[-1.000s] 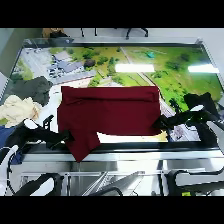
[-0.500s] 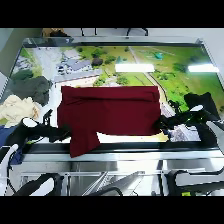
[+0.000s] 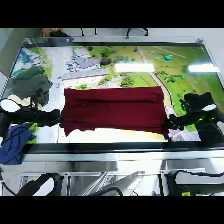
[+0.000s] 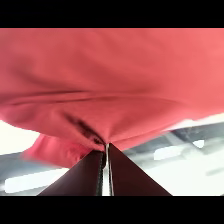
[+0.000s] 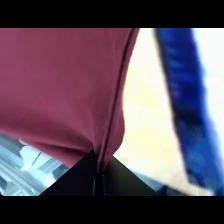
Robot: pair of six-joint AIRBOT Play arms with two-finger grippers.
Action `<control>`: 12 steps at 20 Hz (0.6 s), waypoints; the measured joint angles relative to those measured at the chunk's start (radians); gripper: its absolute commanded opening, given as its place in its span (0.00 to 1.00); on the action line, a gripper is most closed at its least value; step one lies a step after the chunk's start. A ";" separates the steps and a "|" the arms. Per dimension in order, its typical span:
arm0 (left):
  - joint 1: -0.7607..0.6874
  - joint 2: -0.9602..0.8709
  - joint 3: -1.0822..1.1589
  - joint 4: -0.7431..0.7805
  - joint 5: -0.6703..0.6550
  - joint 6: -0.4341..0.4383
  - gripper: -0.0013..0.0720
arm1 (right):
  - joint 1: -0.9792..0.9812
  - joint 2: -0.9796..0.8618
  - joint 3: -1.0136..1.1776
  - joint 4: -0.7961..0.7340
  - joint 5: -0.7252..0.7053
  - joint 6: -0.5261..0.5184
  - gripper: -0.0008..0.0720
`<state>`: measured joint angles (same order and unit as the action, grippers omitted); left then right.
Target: Fold the shirts.
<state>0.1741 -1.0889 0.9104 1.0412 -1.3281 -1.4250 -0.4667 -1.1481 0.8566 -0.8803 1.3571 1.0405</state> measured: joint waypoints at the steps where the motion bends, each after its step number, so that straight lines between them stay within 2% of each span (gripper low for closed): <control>1: 0.004 0.024 0.012 0.016 -0.013 -0.005 0.03 | -0.020 0.010 0.002 -0.001 0.009 0.007 0.04; 3: 0.001 0.063 0.027 0.030 -0.030 -0.005 0.03 | -0.041 0.027 0.004 0.024 0.014 0.009 0.04; 7: -0.061 0.068 0.072 0.055 0.023 0.005 0.03 | -0.021 0.042 0.035 0.174 -0.024 -0.060 0.04; 12: -0.142 -0.128 0.305 0.058 0.093 0.016 0.03 | 0.079 0.014 0.169 0.268 -0.180 -0.100 0.04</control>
<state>0.0319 -1.2171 1.2152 1.0996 -1.2354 -1.4094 -0.3882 -1.1339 1.0260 -0.6121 1.1767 0.9405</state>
